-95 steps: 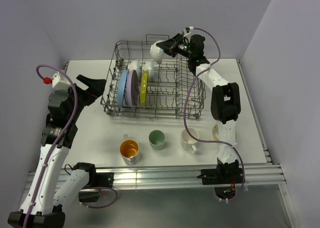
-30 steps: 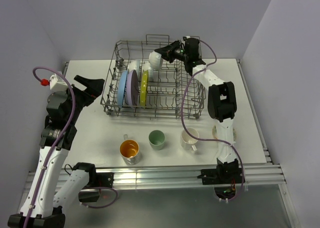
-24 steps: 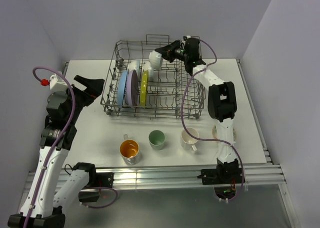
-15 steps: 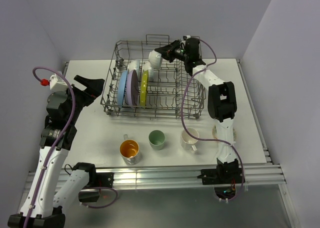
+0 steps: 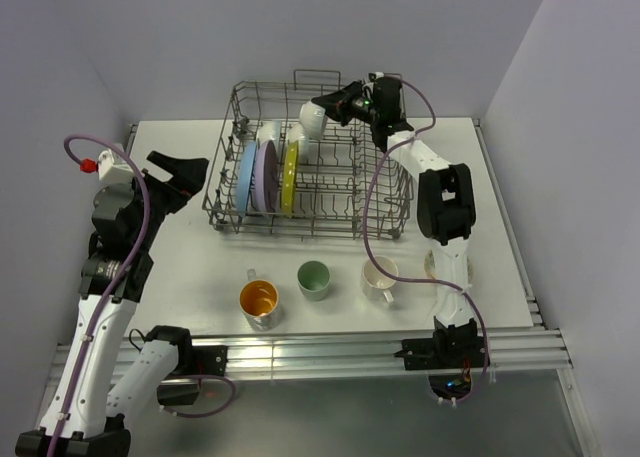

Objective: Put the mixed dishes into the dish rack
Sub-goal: Pass the bowl from the right arm to the left

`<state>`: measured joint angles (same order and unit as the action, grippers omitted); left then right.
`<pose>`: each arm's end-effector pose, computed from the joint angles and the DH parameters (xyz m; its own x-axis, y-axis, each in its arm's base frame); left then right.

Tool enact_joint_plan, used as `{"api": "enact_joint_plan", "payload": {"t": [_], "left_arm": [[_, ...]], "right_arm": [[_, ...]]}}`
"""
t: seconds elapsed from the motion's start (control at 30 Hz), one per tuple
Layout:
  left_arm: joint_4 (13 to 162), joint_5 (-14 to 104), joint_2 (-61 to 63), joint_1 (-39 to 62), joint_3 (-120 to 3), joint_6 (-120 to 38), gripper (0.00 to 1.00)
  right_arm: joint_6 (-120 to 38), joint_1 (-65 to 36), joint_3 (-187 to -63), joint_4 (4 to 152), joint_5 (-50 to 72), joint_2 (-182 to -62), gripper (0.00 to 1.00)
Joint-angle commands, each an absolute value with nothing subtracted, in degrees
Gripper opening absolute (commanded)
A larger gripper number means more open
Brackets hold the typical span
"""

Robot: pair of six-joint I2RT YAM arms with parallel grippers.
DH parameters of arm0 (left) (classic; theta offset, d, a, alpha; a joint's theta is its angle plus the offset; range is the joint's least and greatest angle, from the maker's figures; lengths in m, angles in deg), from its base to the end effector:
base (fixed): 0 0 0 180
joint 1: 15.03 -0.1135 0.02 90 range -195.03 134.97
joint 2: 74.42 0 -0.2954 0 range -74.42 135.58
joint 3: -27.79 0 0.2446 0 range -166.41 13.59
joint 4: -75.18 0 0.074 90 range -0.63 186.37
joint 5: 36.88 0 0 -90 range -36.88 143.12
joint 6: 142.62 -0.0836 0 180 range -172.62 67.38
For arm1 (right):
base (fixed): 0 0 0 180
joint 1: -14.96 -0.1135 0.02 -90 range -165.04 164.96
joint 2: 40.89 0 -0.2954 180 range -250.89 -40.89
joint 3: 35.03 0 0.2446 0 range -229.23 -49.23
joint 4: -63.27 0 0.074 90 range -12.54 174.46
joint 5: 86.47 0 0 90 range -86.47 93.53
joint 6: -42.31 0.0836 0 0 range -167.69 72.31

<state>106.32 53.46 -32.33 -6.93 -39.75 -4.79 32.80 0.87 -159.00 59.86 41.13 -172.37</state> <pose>0.1768 -0.0247 0.4010 -0.1660 -0.7250 -0.6685 0.0179 0.6755 -0.7371 0.5676 0.1951 0.2928 -0.7838 0.6089 -0.1218 -0.0610 0.1197 0.9909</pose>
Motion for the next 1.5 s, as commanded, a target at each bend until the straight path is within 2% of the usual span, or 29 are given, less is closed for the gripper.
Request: {"api": "enact_joint_plan", "payload": {"t": [0.0,0.6,0.73,0.87,1.0,1.1,1.3,1.47], "left_arm": [[104.1,53.8,-32.8,-6.8,-40.5,-4.0,0.99],[102.7,53.6,-32.7,-6.8,-40.5,-4.7,0.99],[101.7,48.0,-27.7,-6.7,-44.1,-6.1,0.99],[103.0,47.5,-15.9,-3.1,-52.4,-12.1,0.99],[103.0,50.8,-4.4,3.9,-64.9,-26.5,0.99],[100.3,47.8,4.3,5.8,-69.6,-33.5,0.99],[92.4,40.0,21.4,6.6,-80.0,-37.1,0.99],[86.8,38.6,33.9,8.2,-88.3,-35.2,0.99]], "right_arm": [[32.4,4.1,-157.3,55.0,41.8,-169.9,0.0],[30.4,2.3,-163.5,51.7,42.9,-170.9,0.0],[30.4,1.8,-163.7,52.1,42.6,-170.7,0.0],[30.1,1.8,-163.0,52.1,42.7,-170.4,0.0],[30.0,1.8,-163.0,52.3,42.9,-170.0,0.0],[29.7,1.8,-163.1,53.3,42.8,-169.7,0.0],[27.9,1.8,-163.7,57.8,42.6,-168.7,0.0],[27.9,1.8,-163.0,58.6,42.6,-167.5,0.0]]}}
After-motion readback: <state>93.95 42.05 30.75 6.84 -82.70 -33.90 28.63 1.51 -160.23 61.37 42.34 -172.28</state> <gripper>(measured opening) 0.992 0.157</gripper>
